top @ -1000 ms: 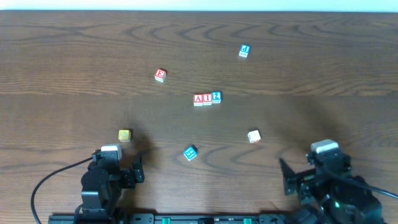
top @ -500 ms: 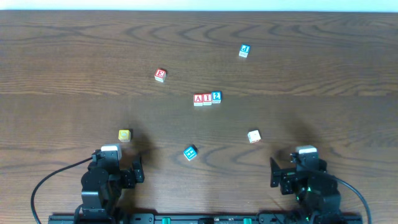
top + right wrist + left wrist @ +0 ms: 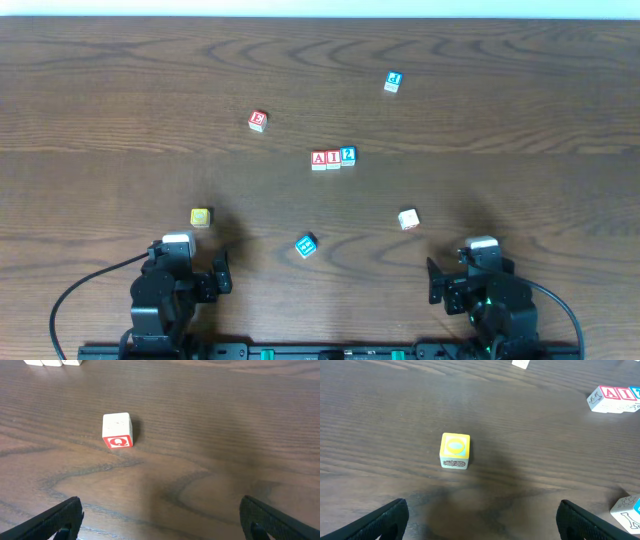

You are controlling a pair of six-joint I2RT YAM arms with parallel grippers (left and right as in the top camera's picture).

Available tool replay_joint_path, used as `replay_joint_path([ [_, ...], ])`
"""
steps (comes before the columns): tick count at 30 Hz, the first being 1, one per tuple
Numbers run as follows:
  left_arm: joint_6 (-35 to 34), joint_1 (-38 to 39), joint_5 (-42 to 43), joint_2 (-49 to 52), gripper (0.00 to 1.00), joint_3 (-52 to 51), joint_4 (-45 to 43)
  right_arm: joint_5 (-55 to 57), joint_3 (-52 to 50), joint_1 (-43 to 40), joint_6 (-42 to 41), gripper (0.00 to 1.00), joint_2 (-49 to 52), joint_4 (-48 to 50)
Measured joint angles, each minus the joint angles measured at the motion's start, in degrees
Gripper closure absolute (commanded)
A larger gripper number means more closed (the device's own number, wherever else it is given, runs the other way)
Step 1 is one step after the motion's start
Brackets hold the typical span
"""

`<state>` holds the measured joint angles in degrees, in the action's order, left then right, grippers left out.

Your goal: Spell out Ai2

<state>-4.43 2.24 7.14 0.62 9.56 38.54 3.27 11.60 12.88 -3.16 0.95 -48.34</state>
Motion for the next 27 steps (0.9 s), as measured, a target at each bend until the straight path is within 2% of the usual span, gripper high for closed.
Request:
replay_joint_path([
  [8, 0.0, 0.0, 0.0, 0.0, 0.05, 0.0, 0.0, -0.2, 0.0, -5.7, 0.0, 0.01, 0.0, 0.0],
  [27, 0.0, 0.0, 0.0, 0.0, 0.05, 0.0, 0.0, -0.3, 0.0, -5.9, 0.0, 0.01, 0.0, 0.0],
])
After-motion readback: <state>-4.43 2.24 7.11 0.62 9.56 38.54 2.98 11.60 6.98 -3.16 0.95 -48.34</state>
